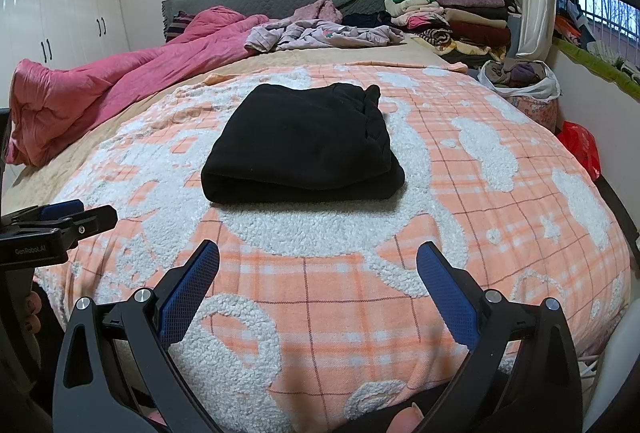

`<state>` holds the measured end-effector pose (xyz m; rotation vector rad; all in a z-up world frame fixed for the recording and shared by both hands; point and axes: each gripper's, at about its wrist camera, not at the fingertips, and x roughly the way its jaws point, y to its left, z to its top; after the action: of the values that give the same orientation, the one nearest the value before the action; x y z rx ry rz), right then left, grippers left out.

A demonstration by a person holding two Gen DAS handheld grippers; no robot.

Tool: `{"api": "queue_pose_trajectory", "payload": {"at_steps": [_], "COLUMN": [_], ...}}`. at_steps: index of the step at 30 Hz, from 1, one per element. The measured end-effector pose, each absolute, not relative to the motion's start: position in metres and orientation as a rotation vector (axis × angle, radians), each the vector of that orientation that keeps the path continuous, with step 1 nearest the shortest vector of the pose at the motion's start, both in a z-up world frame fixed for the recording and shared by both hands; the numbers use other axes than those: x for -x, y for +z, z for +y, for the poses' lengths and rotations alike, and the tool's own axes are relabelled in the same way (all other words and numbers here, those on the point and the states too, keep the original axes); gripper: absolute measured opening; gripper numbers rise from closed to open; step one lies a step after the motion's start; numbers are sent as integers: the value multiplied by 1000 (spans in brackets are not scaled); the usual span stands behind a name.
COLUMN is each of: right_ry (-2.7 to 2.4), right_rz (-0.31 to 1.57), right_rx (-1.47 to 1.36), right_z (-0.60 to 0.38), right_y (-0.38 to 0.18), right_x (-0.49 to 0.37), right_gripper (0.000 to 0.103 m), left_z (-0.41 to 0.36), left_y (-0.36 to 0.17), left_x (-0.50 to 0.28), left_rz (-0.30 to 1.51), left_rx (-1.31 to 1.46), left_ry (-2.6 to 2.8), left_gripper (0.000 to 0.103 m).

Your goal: Fold small clothes

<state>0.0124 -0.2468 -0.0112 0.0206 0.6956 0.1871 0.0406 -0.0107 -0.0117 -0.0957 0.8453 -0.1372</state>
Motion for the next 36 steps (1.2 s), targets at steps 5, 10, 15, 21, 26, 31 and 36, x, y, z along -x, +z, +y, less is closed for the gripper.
{"api": "queue_pose_trajectory", "payload": {"at_steps": [5, 10, 15, 21, 26, 31, 36], "right_ry": [187, 183, 181, 149, 55, -142, -496], "right_rz": [695, 696, 695, 694, 675, 653, 654], "right_rx": [-19, -19, -18, -32, -73, -102, -160], "right_z": [-247, -247, -248, -257, -286, -353, -478], "right_y": [-12, -11, -11, -10, -5, -3, -16], "right_x": [-13, -12, -12, -11, -5, 10, 41], "right_gripper": [98, 98, 98, 98, 98, 98, 98], "left_z": [-12, -11, -9, -6, 11, 67, 174], "left_y": [-12, -12, -13, -13, -20, -27, -29], "left_x": [-41, -40, -40, -42, -46, -60, -96], "left_rz": [846, 849, 855, 873, 903, 904, 882], "left_rx": [90, 79, 71, 86, 98, 164, 220], "left_ry": [-133, -127, -131, -162, -112, 13, 274], "left_gripper": [93, 93, 93, 93, 93, 93, 93]}}
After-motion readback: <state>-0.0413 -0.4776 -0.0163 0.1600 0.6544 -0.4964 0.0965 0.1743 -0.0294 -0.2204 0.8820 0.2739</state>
